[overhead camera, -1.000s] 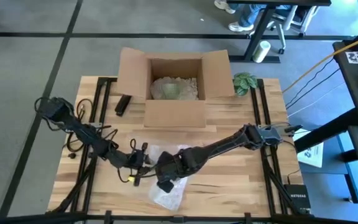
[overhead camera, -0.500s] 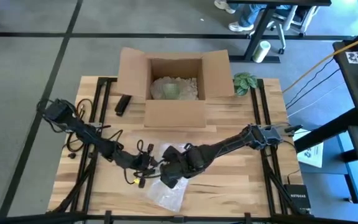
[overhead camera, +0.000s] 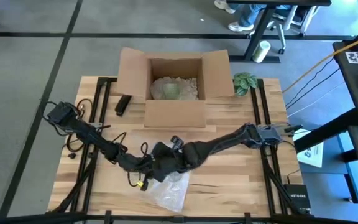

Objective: Wrap mug
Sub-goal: Wrap the blue mug with bubble wrap

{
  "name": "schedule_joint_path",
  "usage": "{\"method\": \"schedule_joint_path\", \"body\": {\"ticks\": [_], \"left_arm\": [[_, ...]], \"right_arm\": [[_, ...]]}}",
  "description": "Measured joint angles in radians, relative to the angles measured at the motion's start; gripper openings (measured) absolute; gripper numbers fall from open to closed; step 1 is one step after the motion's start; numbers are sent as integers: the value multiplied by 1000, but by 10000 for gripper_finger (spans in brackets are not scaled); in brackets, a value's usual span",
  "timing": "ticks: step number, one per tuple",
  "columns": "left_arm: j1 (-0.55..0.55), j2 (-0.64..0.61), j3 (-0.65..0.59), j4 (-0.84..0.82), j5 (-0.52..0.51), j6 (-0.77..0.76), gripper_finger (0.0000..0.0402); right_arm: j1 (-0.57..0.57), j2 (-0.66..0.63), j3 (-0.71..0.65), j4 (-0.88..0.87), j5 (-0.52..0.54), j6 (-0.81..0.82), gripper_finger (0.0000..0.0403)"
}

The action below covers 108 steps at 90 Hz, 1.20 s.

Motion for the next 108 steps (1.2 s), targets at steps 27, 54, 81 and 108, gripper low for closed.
{"method": "schedule_joint_path", "body": {"ticks": [27,54,81,108], "left_arm": [[-11,-2,-1,-43,-4,-15,39],[-12,-14,-2,-56,-31,-1,39],[-37,-68,-3,-156,-38,-28,39],[-198,-270,-39,-520,-280,-167,39]], "right_arm": [[2,4,1,-126,-196,143,0],[65,18,-30,-184,-298,233,0],[62,44,-28,-176,-292,223,0],[13,122,-29,-117,-402,182,0]]}}
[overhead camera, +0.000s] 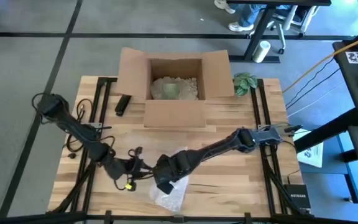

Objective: Wrap mug
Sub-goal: Wrap the blue mug with bubble wrap

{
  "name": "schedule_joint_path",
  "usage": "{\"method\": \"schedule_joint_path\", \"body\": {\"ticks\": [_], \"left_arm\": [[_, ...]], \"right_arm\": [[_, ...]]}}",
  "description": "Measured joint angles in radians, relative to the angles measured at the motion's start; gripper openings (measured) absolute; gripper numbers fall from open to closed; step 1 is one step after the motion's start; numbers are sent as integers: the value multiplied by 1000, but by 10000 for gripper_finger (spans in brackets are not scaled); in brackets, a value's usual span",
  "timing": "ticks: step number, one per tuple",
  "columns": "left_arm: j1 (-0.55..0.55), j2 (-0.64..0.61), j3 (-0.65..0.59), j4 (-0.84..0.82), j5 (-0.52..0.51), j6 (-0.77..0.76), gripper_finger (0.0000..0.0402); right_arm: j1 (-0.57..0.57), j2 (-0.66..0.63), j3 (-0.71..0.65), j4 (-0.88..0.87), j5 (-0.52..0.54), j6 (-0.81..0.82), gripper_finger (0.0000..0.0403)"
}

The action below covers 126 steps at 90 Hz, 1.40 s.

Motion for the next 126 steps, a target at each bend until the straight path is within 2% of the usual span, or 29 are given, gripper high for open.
{"method": "schedule_joint_path", "body": {"ticks": [15,24,41,70,90,108,126], "left_arm": [[-74,-30,-58,-10,-61,-111,39],[-103,-15,-78,60,-60,-146,39],[-120,41,-83,178,52,-157,39],[-129,209,-83,221,117,-327,39],[-129,293,-20,311,164,-257,39],[-115,298,22,396,176,-118,39],[-50,298,47,401,174,-50,39]], "right_arm": [[-15,38,3,-13,-109,-3,0],[-12,39,3,-10,-88,-12,0],[-13,39,23,-17,-53,-13,0],[-17,39,24,-5,-47,-19,0],[-18,39,24,25,-46,-28,0],[-17,36,26,62,-45,-30,0],[-17,36,26,77,-38,-30,0]]}}
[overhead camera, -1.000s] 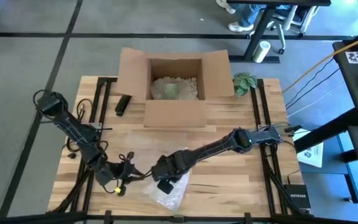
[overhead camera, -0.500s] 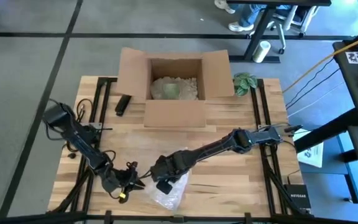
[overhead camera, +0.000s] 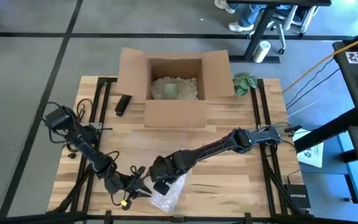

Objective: Wrap mug
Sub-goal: Wrap the blue mug with bubble wrap

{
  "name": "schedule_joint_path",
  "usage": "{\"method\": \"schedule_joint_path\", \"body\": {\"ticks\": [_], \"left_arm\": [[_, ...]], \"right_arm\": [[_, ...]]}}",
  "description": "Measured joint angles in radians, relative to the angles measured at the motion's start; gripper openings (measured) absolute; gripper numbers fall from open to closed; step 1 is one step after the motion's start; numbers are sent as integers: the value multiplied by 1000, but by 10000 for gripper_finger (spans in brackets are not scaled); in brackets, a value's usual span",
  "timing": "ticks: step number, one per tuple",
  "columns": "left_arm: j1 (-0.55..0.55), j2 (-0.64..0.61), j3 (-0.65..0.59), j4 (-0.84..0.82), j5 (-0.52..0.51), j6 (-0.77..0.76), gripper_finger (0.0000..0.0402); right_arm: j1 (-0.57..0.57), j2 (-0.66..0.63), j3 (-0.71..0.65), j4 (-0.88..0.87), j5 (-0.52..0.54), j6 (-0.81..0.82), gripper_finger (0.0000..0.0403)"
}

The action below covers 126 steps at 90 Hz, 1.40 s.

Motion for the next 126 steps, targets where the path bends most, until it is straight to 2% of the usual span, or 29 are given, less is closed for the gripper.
{"method": "schedule_joint_path", "body": {"ticks": [17,38,65,83,91,110,126], "left_arm": [[53,0,4,92,-1,92,39],[82,0,5,88,1,91,39],[103,0,5,93,4,100,39],[133,0,5,95,21,100,39],[144,0,5,94,38,100,39],[165,-1,5,94,62,99,39],[169,-1,5,94,62,101,39]], "right_arm": [[1,0,0,27,8,-12,0],[6,-19,0,15,19,11,0],[28,-127,0,-80,107,84,0],[55,-143,15,-33,217,52,0],[63,-143,16,47,245,15,0],[69,-143,16,94,257,-16,0],[66,-143,6,38,207,-5,0]]}}
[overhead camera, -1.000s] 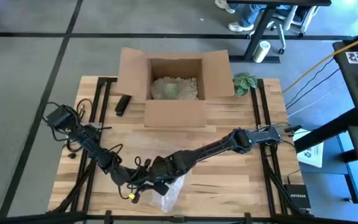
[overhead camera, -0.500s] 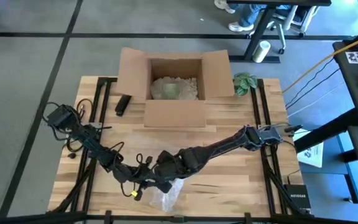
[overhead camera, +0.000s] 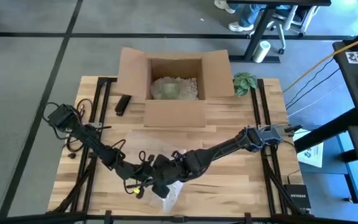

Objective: Wrap mug
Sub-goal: Wrap the blue mug with bubble wrap

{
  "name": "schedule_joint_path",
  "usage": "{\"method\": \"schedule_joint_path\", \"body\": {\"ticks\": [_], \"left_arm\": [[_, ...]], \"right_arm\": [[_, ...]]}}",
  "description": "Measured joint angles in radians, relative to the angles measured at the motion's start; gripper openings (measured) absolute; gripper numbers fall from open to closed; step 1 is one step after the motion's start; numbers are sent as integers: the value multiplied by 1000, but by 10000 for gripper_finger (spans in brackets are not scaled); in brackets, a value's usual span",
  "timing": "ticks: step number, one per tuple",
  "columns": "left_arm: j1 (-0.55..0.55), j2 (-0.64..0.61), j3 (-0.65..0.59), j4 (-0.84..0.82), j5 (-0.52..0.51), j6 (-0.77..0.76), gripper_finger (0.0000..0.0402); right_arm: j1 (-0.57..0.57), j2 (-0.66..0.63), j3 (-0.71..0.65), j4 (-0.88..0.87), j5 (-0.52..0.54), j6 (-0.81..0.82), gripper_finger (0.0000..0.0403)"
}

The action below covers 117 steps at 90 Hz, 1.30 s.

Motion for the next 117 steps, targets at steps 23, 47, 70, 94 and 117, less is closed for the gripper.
{"method": "schedule_joint_path", "body": {"ticks": [23,47,70,94,117], "left_arm": [[1,-3,0,56,-13,44,39],[-55,-36,0,13,-17,46,39],[-166,-177,0,-282,-256,-2,39],[-136,-175,-2,-332,-265,-45,39],[-103,-174,-2,-269,-205,-12,39]], "right_arm": [[0,1,-102,-22,-34,81,0],[-10,1,-181,37,-90,99,0],[-22,1,-240,112,-130,99,0],[-17,1,-72,-5,-121,120,0],[-9,-18,5,-179,-100,156,0]]}}
